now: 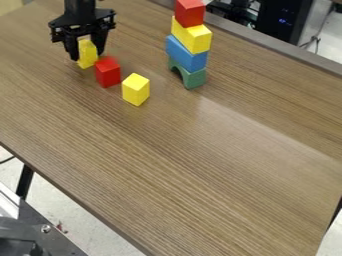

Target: Put yellow block on top of red block

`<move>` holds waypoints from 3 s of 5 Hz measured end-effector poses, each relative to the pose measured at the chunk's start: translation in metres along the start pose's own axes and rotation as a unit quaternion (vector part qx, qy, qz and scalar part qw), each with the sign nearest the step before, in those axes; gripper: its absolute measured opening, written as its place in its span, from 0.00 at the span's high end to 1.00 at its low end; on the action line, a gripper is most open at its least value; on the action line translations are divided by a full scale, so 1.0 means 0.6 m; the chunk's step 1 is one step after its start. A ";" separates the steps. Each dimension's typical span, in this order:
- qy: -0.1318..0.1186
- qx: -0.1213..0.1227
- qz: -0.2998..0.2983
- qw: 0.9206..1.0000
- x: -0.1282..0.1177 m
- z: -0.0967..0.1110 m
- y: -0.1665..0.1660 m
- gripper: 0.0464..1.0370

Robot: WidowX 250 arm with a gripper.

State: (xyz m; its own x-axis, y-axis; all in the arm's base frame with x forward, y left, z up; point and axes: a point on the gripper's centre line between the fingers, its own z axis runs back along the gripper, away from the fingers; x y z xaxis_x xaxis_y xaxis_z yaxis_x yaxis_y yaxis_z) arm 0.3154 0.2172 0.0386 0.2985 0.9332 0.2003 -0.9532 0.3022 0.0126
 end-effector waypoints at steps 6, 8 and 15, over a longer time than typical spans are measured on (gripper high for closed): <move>-0.008 -0.088 -0.029 0.996 -0.040 0.198 -0.026 0.47; -0.017 -0.115 -0.057 0.992 -0.073 0.251 -0.053 0.47; -0.026 -0.078 -0.129 0.988 -0.177 0.276 -0.149 0.47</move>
State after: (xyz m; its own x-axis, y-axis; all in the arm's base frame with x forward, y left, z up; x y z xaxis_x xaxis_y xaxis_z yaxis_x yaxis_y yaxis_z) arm 0.3606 0.0587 0.1784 0.5239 0.8109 0.2608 -0.8253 0.5590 -0.0800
